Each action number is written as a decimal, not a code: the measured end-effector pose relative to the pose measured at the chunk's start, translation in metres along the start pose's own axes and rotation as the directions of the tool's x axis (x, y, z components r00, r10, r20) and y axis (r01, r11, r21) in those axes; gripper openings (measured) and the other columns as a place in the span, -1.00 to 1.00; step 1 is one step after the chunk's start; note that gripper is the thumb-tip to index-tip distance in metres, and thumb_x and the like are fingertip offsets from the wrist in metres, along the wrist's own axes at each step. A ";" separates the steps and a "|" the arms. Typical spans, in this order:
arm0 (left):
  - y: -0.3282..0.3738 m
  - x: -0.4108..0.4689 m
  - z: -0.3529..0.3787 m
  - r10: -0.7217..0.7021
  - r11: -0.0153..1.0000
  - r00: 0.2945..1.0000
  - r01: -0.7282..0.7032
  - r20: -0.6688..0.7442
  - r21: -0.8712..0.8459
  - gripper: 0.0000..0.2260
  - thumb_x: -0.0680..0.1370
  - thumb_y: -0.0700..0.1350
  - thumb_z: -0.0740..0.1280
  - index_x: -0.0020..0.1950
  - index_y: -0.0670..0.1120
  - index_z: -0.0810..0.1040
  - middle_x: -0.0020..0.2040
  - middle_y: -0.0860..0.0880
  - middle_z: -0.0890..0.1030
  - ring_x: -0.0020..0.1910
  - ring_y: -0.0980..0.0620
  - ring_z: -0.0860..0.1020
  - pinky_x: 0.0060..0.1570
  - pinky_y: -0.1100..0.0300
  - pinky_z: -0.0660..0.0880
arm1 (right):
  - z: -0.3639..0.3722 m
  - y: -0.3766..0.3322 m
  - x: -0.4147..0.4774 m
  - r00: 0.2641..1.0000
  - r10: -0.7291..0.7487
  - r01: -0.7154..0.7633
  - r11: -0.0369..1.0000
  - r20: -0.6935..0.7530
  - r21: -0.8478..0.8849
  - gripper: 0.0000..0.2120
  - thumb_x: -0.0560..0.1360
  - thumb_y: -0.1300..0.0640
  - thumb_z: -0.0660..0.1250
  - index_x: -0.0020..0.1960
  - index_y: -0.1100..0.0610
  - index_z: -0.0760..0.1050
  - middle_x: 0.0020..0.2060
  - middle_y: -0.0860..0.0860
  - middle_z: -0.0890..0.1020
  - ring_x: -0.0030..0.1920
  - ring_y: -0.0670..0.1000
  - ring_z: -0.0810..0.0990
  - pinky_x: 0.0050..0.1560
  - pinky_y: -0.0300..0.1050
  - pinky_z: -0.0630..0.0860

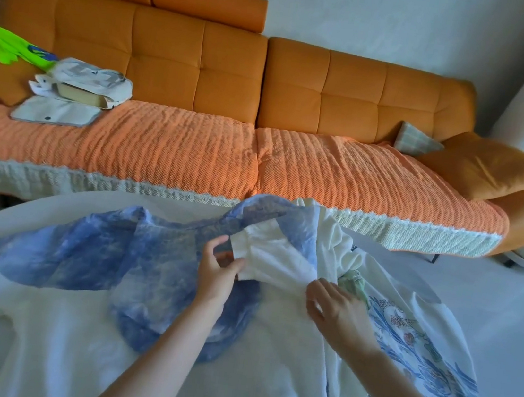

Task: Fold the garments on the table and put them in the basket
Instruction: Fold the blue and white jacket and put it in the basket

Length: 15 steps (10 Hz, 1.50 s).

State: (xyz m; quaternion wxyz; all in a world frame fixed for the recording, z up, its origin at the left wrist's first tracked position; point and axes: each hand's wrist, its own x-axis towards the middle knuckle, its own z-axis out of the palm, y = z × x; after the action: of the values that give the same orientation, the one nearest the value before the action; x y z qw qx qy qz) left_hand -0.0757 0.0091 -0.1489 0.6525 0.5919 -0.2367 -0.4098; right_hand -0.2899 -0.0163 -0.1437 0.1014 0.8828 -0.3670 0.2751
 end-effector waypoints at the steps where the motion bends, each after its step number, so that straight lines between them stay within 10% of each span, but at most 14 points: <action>1: 0.000 -0.004 -0.004 0.141 0.983 0.989 -0.145 0.038 0.115 -0.54 0.48 -0.41 0.29 0.28 -0.03 0.35 0.00 -0.04 0.52 -0.07 0.06 0.53 -0.13 0.34 0.51 | 0.012 -0.005 -0.004 0.998 -0.022 0.026 0.998 0.066 -0.058 -0.74 0.27 0.18 0.36 -0.18 0.05 0.28 -0.52 -0.07 0.45 -0.55 0.02 0.44 -0.54 -0.27 0.21; 3: -0.008 -0.005 -0.009 0.525 0.446 0.735 -0.667 0.429 0.597 -0.64 0.58 -0.22 0.18 0.37 -0.04 0.43 0.42 -0.01 0.36 0.44 -0.01 0.25 0.42 0.02 0.19 | -0.005 -0.015 0.027 0.999 0.033 -0.030 0.997 0.035 -0.069 -0.59 0.50 -0.14 0.14 0.21 0.05 0.52 0.18 0.00 0.54 0.21 0.07 0.47 0.21 -0.06 0.40; 4: -0.015 -0.006 -0.007 0.159 0.026 0.767 -0.633 0.622 0.774 -0.57 0.64 0.03 -0.12 0.52 0.07 0.13 0.55 0.07 0.00 0.53 0.06 -0.08 0.44 -0.12 -0.15 | 0.009 -0.017 0.053 0.960 0.064 -0.036 0.994 0.273 -0.106 -0.33 0.55 -0.28 -0.24 0.48 0.04 0.21 0.51 0.01 0.13 0.51 0.07 0.07 0.48 0.00 -0.04; 5: -0.017 0.000 -0.005 -0.067 -0.161 0.799 -0.600 0.597 0.784 -0.52 0.62 0.13 -0.21 0.54 0.08 -0.11 0.56 0.05 -0.18 0.53 0.05 -0.17 0.39 -0.23 -0.25 | 0.038 -0.005 0.059 0.808 0.182 -0.090 0.978 0.560 -0.187 0.20 0.07 -0.35 -0.83 0.54 0.00 -0.06 0.53 -0.04 -0.08 0.53 0.01 -0.14 0.47 0.02 -0.24; 6: -0.003 0.007 -0.005 -0.071 -0.044 0.763 -0.646 0.642 0.762 -0.55 0.65 0.09 -0.03 0.54 0.08 0.01 0.56 0.03 -0.13 0.53 0.08 -0.12 0.39 -0.19 -0.30 | 0.046 -0.003 0.055 0.757 0.257 -0.159 0.964 0.601 -0.212 0.28 -0.08 -0.36 -0.87 0.54 0.00 -0.17 0.53 -0.03 -0.11 0.52 0.02 -0.16 0.47 0.09 -0.25; 7: 0.015 0.009 -0.030 0.277 0.318 0.787 -0.616 0.551 0.721 -0.66 0.64 -0.03 0.12 0.42 0.04 0.35 0.49 0.06 0.26 0.45 0.12 0.23 0.45 -0.03 0.01 | 0.033 -0.024 0.059 0.842 0.200 -0.150 0.979 0.502 -0.138 0.17 0.09 -0.37 -0.80 0.54 0.03 -0.08 0.53 -0.01 -0.11 0.52 0.05 -0.18 0.46 0.04 -0.28; 8: 0.020 0.007 -0.093 0.363 0.605 0.906 -0.408 0.220 0.684 -0.74 0.60 -0.16 0.21 0.27 -0.04 0.52 0.27 0.04 0.52 0.26 0.05 0.47 0.25 0.18 0.34 | 0.026 -0.063 0.066 0.888 0.090 -0.117 0.993 0.451 0.033 0.08 0.22 -0.41 -0.66 0.52 0.02 0.05 0.53 -0.01 -0.02 0.53 0.03 -0.12 0.44 -0.05 -0.29; 11: -0.005 -0.015 -0.257 0.305 0.698 0.928 -0.065 -0.213 0.714 -0.77 0.50 -0.36 0.27 0.14 -0.25 0.57 0.07 -0.19 0.62 0.08 -0.13 0.57 0.12 0.08 0.42 | 0.072 -0.192 0.080 0.711 -0.166 0.008 0.973 0.683 0.229 -0.49 0.61 -0.10 0.03 0.51 0.04 0.08 0.53 0.00 0.01 0.51 0.04 0.03 0.45 0.02 -0.08; 13: 0.003 -0.013 -0.303 0.322 0.749 0.842 0.054 -0.434 0.661 -0.75 0.43 -0.35 0.35 0.10 -0.31 0.57 0.04 -0.33 0.57 0.09 -0.28 0.52 0.18 -0.08 0.43 | 0.089 -0.236 0.089 0.682 -0.147 -0.036 0.972 0.716 0.234 -0.46 0.60 -0.13 0.04 0.52 0.05 0.06 0.53 0.02 0.05 0.51 0.05 0.05 0.46 0.08 -0.09; 15: 0.014 -0.006 -0.325 -0.160 0.987 0.759 0.127 -0.631 -0.099 -0.55 0.48 -0.32 0.32 0.35 -0.32 0.31 -0.08 -0.33 0.50 -0.27 -0.12 0.52 -0.53 0.22 0.54 | 0.097 -0.251 0.092 0.634 -0.145 -0.069 0.968 0.759 0.243 -0.37 0.58 -0.23 -0.05 0.54 0.06 -0.05 0.53 0.04 0.01 0.51 0.06 0.05 0.47 0.03 -0.03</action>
State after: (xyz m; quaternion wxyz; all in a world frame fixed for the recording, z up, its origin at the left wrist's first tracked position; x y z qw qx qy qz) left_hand 0.1824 0.2014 -0.1951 0.6751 0.6956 0.0547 -0.2395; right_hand -0.0202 0.0705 -0.1670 -0.1709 0.9283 -0.3185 -0.0869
